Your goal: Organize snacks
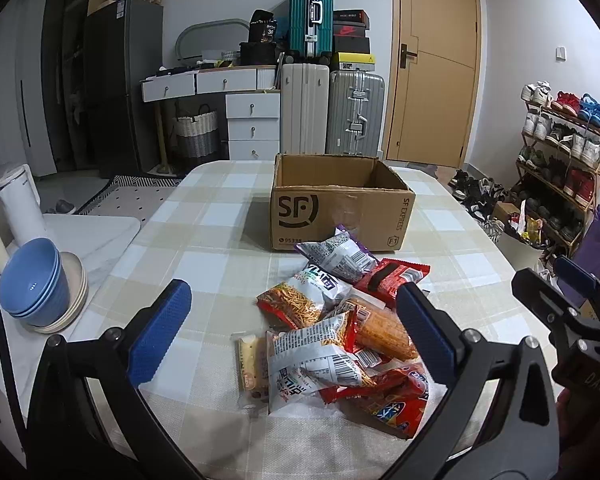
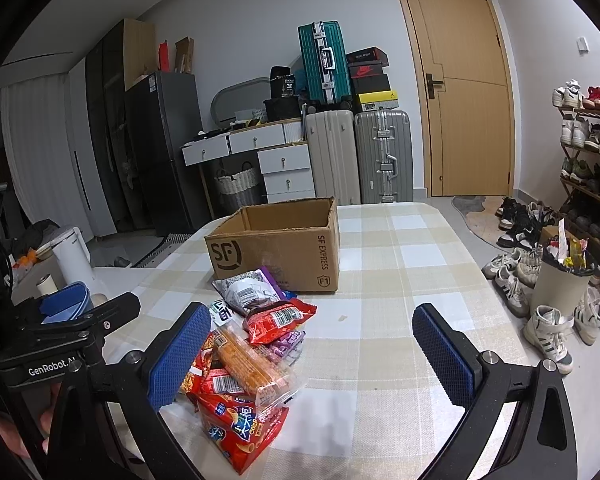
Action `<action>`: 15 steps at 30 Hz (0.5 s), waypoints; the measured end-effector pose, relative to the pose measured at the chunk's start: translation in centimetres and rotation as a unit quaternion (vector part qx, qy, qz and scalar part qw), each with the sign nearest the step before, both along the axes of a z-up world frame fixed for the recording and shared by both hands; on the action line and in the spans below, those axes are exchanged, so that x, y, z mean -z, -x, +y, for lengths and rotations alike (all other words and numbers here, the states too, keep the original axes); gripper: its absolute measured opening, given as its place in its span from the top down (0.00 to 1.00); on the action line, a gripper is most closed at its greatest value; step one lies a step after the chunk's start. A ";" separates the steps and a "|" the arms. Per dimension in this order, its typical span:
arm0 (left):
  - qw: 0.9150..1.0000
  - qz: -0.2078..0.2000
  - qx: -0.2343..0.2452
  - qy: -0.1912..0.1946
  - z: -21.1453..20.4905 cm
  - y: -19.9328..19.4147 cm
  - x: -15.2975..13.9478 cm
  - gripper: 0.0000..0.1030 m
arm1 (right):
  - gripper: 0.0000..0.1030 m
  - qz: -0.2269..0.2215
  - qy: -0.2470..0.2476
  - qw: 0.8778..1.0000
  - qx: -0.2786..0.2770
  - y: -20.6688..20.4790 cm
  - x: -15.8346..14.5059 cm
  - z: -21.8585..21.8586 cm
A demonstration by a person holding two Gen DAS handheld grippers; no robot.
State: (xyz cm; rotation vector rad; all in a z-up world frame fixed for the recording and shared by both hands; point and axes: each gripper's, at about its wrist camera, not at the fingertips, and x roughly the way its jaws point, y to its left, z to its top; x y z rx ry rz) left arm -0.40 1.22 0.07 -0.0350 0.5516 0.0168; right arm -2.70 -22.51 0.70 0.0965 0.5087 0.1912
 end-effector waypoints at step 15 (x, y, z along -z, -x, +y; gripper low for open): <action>1.000 0.003 0.001 -0.001 -0.1 0.0 0.1 0.01 | 0.00 -0.002 0.000 1.000 0.001 0.0 0.0 -0.1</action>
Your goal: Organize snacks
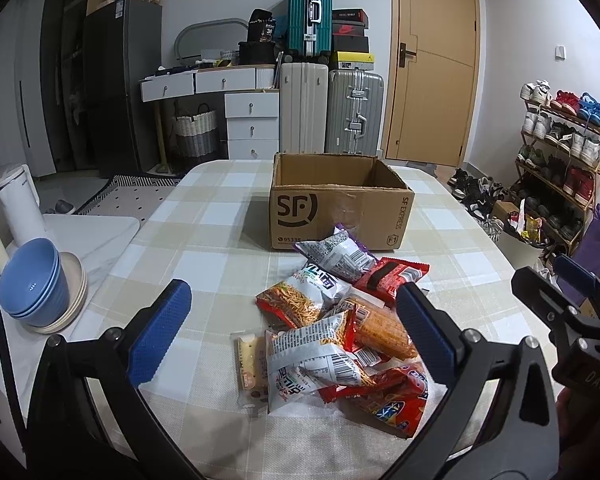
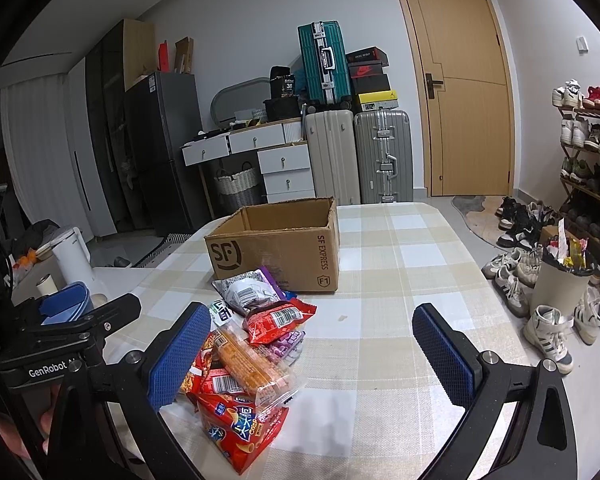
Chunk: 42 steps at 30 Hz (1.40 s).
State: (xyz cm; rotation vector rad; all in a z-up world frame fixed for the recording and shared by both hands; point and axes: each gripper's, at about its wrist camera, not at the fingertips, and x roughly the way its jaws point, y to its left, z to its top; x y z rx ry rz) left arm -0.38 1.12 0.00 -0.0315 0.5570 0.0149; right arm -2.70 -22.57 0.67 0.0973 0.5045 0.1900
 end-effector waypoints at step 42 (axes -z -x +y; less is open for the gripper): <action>0.985 0.130 0.042 0.108 5.7 -3.0 5.0 0.01 | 0.00 0.143 0.008 0.979 -0.147 -1.9 5.2 5.0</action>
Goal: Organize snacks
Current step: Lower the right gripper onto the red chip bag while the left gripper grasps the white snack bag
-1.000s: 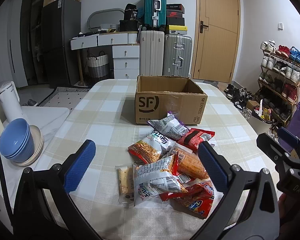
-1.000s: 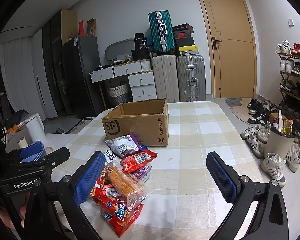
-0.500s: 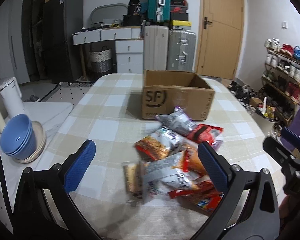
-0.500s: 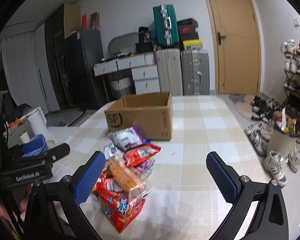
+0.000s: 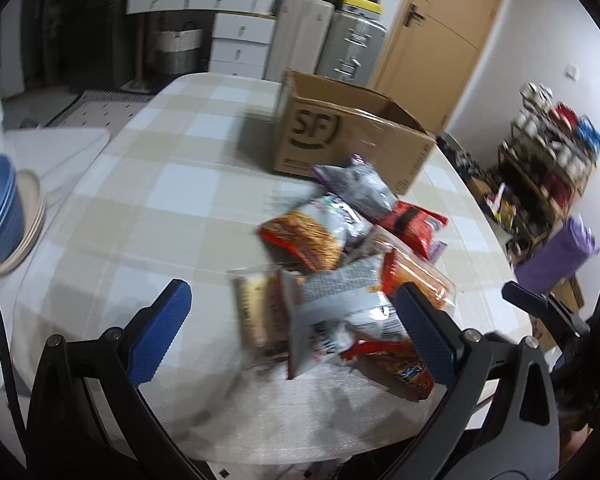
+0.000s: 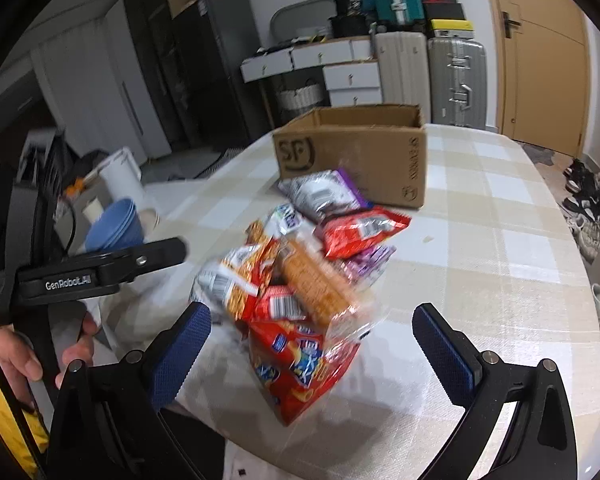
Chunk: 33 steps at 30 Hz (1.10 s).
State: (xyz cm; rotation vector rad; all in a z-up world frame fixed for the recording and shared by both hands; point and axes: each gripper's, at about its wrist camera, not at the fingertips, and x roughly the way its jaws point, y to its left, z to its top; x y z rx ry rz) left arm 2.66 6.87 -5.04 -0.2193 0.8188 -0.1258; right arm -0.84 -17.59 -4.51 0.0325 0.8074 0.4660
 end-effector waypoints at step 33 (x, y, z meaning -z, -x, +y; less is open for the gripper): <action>0.995 0.063 0.054 0.048 -2.2 -3.2 3.6 0.47 | 0.57 0.031 0.080 0.994 -0.061 -0.4 4.5 3.3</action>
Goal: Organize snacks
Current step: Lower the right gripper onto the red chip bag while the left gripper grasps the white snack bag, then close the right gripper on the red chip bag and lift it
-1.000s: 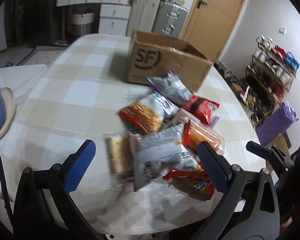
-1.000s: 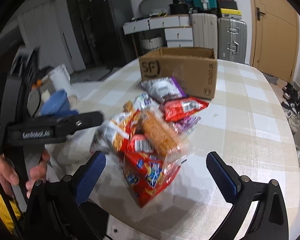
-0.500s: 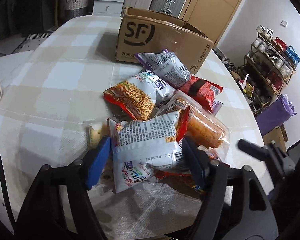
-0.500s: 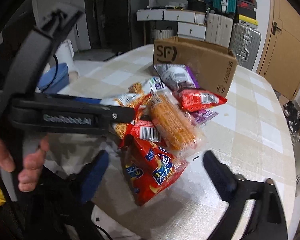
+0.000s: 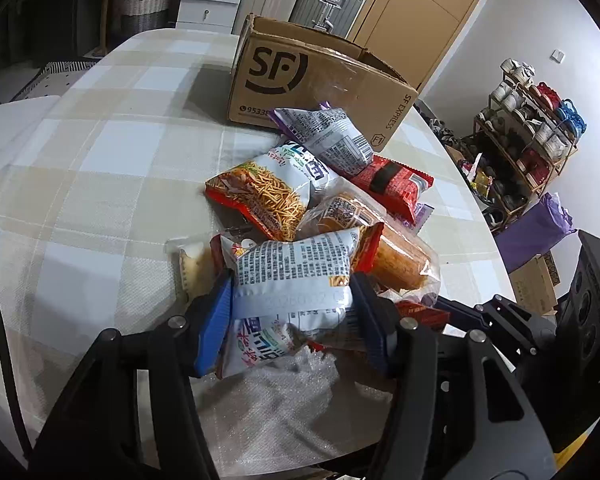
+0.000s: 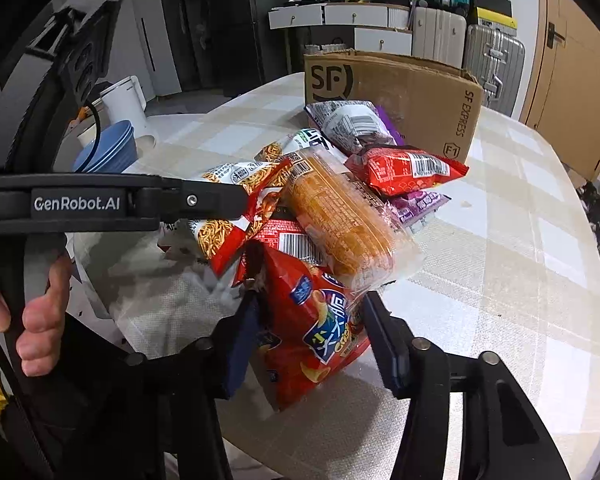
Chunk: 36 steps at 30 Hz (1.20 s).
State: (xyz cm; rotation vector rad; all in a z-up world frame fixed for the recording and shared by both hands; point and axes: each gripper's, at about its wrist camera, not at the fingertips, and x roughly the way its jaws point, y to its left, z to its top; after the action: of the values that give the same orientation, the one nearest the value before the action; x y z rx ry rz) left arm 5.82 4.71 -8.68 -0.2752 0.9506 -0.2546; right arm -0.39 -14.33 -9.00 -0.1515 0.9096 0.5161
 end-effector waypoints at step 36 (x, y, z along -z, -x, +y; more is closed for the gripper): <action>1.000 0.000 -0.007 0.002 0.4 0.3 0.1 0.45 | 0.60 -0.037 0.049 0.998 -0.023 1.5 0.1 1.9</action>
State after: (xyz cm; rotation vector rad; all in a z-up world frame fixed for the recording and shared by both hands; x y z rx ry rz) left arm 5.54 5.06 -8.78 -0.2858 0.9481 -0.2447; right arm -1.90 -12.47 -9.10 -0.2803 0.8619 0.5059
